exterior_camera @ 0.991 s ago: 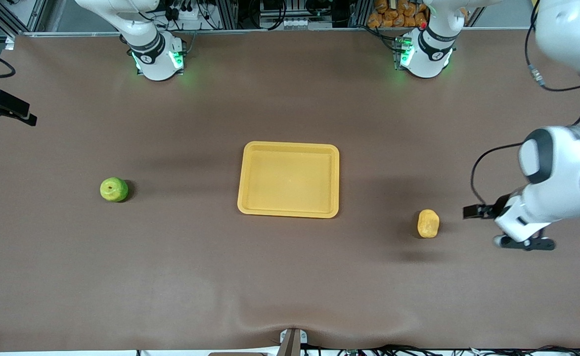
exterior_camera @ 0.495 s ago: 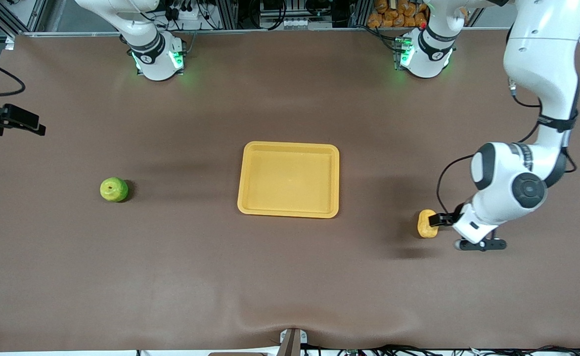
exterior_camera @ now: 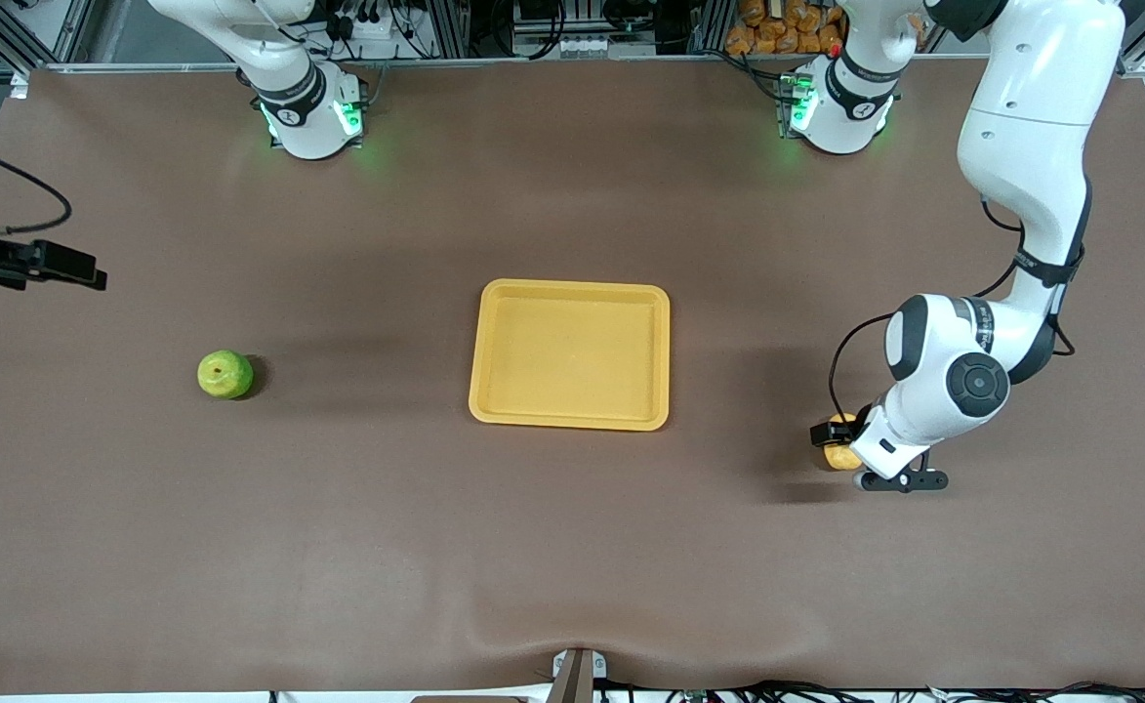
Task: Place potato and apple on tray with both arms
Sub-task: 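Grasp the potato with the left gripper while the right gripper reaches out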
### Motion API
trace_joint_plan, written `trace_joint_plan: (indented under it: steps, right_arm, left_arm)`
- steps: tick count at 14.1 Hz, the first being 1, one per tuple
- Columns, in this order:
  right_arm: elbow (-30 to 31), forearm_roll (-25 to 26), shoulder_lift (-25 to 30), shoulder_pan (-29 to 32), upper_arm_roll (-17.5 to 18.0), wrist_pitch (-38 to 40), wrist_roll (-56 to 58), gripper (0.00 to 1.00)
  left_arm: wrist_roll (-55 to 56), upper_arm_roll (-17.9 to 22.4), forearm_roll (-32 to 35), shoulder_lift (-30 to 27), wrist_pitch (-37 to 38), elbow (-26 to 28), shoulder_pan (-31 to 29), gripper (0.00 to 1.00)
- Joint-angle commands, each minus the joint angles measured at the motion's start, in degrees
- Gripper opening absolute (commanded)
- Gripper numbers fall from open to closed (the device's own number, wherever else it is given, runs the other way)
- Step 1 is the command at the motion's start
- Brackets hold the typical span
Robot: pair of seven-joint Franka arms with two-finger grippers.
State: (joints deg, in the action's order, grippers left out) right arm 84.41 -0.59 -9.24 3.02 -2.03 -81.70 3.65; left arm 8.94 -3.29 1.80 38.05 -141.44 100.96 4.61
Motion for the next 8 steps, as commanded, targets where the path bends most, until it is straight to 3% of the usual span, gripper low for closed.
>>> trace_joint_plan:
  steps: [1, 2, 3, 8]
  right_arm:
    - [-1.71, 1.29, -1.65, 0.50, 0.53, 0.31, 0.48, 1.00]
    - [-1.71, 2.26, -1.83, 0.32, 0.62, 0.23, 0.48, 1.00]
    - [-1.62, 4.09, -2.09, 0.06, 0.62, -0.29, 0.39, 1.00]
    - [-0.92, 5.08, -4.90, -0.65, 0.80, -1.97, -0.05, 1.00]
  left_arm:
    - [0.46, 0.30, 1.37, -0.17, -3.40, 1.26, 0.14, 0.20]
    - [0.46, 0.30, 1.37, -0.43, -3.40, 1.17, 0.14, 0.10]
    - [0.46, 0.30, 1.37, -0.78, -3.40, 1.17, 0.14, 0.08]
    - [3.88, 0.13, 1.46, -9.64, -1.74, 6.09, 1.45, 0.08]
